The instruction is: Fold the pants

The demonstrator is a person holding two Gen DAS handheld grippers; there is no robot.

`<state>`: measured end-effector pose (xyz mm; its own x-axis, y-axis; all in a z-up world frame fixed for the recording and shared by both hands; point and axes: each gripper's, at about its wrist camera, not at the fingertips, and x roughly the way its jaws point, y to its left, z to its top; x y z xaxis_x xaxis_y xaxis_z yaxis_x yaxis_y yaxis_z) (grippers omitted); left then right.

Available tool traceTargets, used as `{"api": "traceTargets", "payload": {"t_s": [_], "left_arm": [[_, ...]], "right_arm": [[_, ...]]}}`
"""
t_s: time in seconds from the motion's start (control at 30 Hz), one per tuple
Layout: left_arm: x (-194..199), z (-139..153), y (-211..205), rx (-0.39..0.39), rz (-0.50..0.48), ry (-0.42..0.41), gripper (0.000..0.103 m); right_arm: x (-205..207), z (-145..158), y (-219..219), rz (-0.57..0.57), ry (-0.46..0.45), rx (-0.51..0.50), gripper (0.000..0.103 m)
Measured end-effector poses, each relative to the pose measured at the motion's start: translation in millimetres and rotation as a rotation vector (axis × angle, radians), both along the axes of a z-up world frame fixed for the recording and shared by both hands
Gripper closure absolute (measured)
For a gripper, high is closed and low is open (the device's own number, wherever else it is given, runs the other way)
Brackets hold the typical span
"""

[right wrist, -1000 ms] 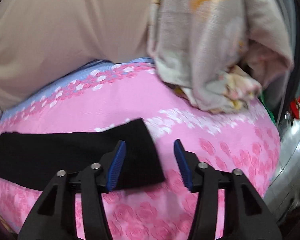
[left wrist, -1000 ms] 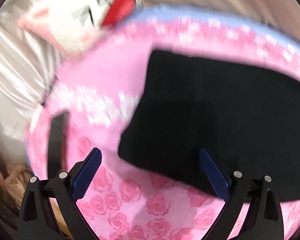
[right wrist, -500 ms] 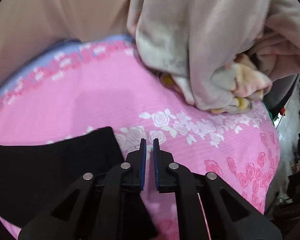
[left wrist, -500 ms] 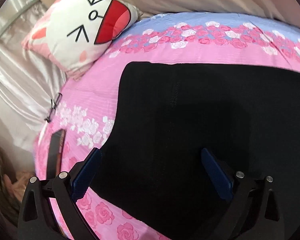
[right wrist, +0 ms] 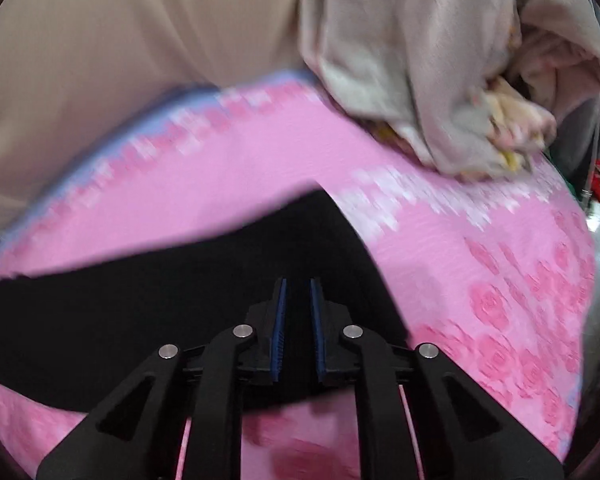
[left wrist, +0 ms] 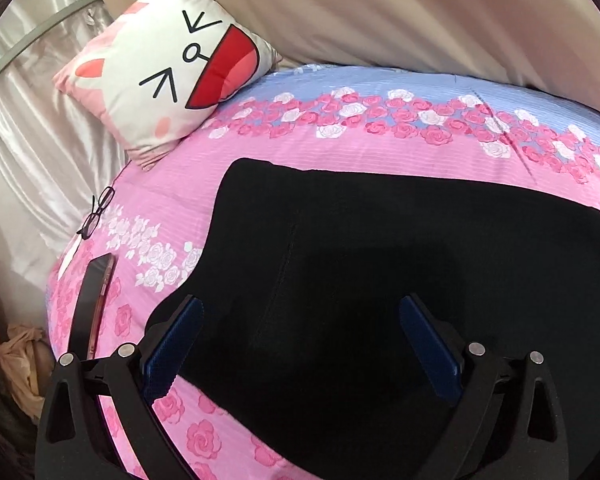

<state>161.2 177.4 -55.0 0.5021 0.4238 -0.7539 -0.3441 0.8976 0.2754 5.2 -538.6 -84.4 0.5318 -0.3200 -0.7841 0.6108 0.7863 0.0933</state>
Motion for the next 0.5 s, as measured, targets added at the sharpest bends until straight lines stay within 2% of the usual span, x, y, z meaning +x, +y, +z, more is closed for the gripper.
{"api": "traceTargets", "payload": {"t_s": [0.03, 0.13, 0.2, 0.3, 0.37, 0.5], "left_arm": [[-3, 1, -3, -0.007, 0.0, -0.008, 0.006], [-13, 6, -13, -0.024, -0.028, -0.04, 0.006], [-21, 9, -22, -0.02, -0.034, -0.073, 0.006], [-28, 9, -21, 0.007, -0.017, -0.104, 0.005], [-30, 2, -3, 0.035, 0.02, -0.084, 0.005], [-35, -23, 53, 0.044, 0.116, -0.012, 0.005]], "right_arm": [[-8, 4, 3, -0.011, -0.029, 0.013, 0.092], [-20, 25, 34, -0.029, -0.069, -0.053, 0.089], [-15, 35, 58, -0.004, -0.077, -0.08, 0.089], [3, 38, 104, 0.083, -0.088, -0.058, 0.089], [17, 32, 137, 0.156, -0.074, -0.062, 0.089], [40, 17, 179, 0.207, 0.008, -0.128, 0.083]]}}
